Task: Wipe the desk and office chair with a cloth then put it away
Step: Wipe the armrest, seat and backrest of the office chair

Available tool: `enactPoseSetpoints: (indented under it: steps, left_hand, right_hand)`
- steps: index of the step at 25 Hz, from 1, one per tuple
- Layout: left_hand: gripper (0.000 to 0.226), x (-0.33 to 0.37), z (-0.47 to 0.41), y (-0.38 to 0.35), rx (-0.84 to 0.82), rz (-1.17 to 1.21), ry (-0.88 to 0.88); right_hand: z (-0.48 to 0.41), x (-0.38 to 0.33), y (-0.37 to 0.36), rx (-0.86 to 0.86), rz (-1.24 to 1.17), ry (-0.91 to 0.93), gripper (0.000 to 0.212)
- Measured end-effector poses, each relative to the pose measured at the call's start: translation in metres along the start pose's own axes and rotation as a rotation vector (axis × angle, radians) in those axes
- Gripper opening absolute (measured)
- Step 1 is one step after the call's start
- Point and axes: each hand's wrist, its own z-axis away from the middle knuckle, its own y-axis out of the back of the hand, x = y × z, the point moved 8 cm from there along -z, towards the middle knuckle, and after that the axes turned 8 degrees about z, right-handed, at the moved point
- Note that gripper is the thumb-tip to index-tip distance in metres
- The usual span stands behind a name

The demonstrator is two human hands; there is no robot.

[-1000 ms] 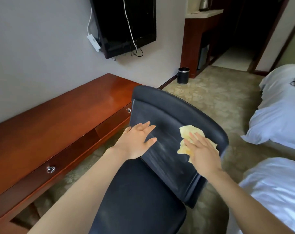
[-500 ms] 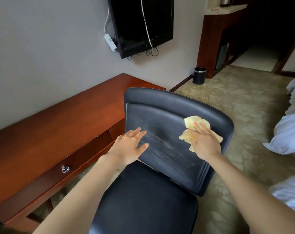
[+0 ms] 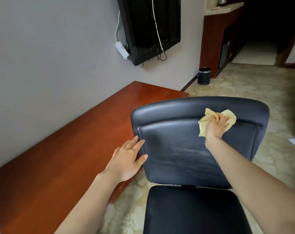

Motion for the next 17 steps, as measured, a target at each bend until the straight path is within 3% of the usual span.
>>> enactPoseSetpoints:
  steps: [3,9,14,17]
  left_hand:
    - [0.060,-0.043,-0.014,0.025,0.040,0.001,-0.017]
    - [0.064,-0.086,-0.041,0.055,0.159,0.113,-0.047]
    - [0.070,-0.099,-0.051,0.057,0.191,0.114,-0.040]
    - [0.077,-0.112,-0.038,0.056,0.264,0.074,-0.057]
  right_hand:
    - [0.016,0.000,-0.040,0.028,-0.082,-0.014,0.038]
    - [0.095,-0.024,-0.133,-0.115,-0.046,0.246,0.038]
    - [0.182,-0.020,-0.195,-0.545,0.134,0.643,0.036]
    - [0.226,0.001,-0.210,-0.773,0.342,0.826,0.053]
